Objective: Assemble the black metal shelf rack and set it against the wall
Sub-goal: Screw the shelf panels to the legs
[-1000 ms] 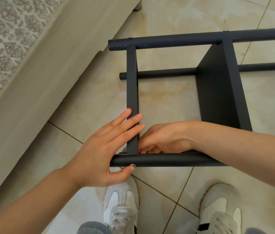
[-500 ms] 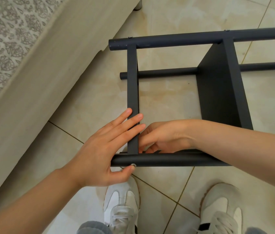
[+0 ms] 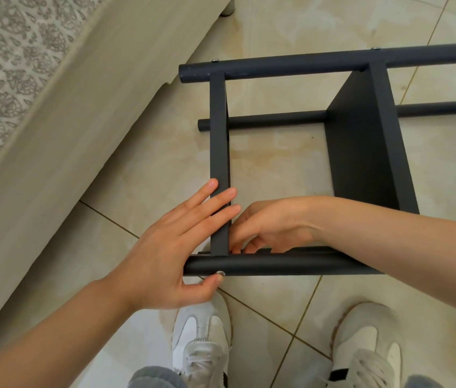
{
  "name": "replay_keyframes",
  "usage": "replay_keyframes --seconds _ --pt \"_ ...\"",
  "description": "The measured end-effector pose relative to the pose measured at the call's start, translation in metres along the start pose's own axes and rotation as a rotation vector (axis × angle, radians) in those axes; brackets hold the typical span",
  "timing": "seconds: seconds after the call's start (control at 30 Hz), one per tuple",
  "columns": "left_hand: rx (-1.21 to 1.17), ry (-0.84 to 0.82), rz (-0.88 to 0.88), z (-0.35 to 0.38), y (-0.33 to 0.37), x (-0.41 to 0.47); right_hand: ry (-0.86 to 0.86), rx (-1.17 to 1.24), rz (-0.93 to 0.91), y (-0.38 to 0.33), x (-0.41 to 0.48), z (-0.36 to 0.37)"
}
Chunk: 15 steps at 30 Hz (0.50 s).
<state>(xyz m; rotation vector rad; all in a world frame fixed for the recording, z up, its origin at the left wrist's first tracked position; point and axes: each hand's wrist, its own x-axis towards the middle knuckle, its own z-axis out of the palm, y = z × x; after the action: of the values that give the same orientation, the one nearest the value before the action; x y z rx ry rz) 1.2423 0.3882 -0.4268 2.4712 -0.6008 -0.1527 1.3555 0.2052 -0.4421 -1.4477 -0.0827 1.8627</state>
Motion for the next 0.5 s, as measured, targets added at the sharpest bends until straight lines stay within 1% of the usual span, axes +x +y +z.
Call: replay_keyframes --seconds 0.07,0.23,0.37,0.5 --pt "0.001 0.001 -0.001 0.0001 -0.0001 0.0001 0.02 -0.024 -0.001 -0.0005 0.0018 0.0025" --pt "0.001 -0.004 -0.002 0.0005 -0.0002 0.0013 -0.055 0.029 -0.014 -0.0019 -0.0052 -0.0041" --pt "0.004 0.004 0.0 0.0002 0.0 0.0012 0.004 -0.001 -0.006 0.0007 0.0026 0.0005" --pt "0.002 0.001 -0.003 0.0007 0.0004 0.0014 -0.077 0.068 -0.018 0.0002 -0.0018 -0.0056"
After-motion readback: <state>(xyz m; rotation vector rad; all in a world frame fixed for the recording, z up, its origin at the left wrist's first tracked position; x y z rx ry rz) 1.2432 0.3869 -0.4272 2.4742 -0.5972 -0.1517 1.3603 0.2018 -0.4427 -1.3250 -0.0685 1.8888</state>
